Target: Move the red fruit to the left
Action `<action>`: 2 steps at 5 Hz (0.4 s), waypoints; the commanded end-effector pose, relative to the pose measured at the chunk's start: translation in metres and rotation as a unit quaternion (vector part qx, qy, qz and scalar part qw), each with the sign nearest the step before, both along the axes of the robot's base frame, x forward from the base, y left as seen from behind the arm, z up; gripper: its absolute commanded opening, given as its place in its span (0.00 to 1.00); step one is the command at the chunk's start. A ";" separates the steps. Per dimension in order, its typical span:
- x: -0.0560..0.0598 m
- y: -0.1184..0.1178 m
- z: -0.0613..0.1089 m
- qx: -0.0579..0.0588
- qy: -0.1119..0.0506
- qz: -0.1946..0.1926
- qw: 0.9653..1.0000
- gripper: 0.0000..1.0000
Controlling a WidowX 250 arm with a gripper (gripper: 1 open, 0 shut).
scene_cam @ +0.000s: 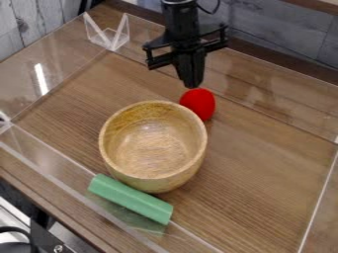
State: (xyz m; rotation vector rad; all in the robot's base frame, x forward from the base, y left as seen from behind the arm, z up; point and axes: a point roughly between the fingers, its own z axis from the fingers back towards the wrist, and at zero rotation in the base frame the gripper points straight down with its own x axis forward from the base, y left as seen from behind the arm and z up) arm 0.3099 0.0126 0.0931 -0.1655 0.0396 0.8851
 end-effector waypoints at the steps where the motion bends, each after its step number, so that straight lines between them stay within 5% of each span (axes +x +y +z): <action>1: 0.009 0.003 0.024 0.004 -0.047 0.029 0.998 0.00; 2: 0.006 0.007 0.025 0.000 -0.049 0.061 0.997 0.00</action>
